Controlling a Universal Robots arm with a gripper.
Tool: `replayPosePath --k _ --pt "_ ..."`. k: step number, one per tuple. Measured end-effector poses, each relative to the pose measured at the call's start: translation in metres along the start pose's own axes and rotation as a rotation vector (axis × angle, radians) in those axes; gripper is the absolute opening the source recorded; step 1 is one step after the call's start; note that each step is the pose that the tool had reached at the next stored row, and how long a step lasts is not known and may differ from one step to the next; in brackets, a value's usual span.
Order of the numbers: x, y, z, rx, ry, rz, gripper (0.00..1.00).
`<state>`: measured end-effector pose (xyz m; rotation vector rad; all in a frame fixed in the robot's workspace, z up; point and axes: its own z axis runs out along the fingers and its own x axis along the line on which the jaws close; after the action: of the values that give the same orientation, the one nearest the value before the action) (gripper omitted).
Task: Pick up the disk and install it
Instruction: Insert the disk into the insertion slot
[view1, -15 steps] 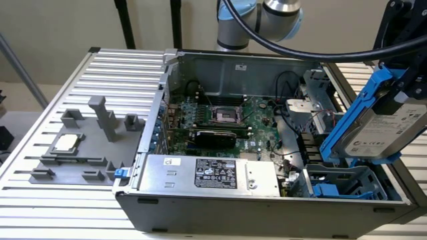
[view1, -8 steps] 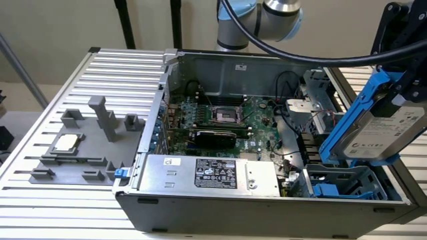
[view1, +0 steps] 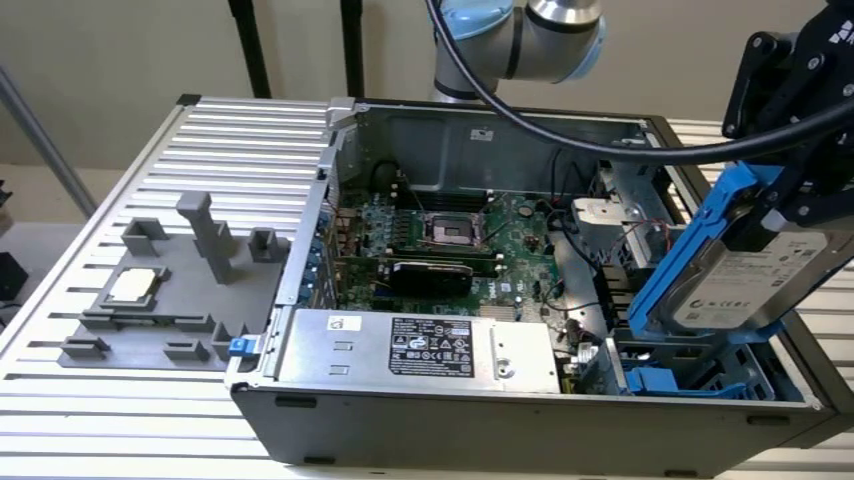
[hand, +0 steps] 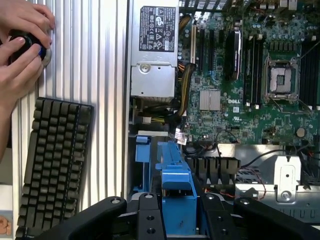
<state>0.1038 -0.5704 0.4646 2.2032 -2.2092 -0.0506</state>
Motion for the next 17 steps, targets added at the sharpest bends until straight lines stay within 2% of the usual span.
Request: replayPosePath --k 5,13,17 --pt "0.0004 0.0007 0.0072 0.0001 0.0015 0.023 0.33" --pt "0.0013 0.0007 0.0085 0.0002 0.0018 0.034 0.33" --pt "0.0026 0.0002 0.0094 -0.0028 0.0045 0.034 0.33"
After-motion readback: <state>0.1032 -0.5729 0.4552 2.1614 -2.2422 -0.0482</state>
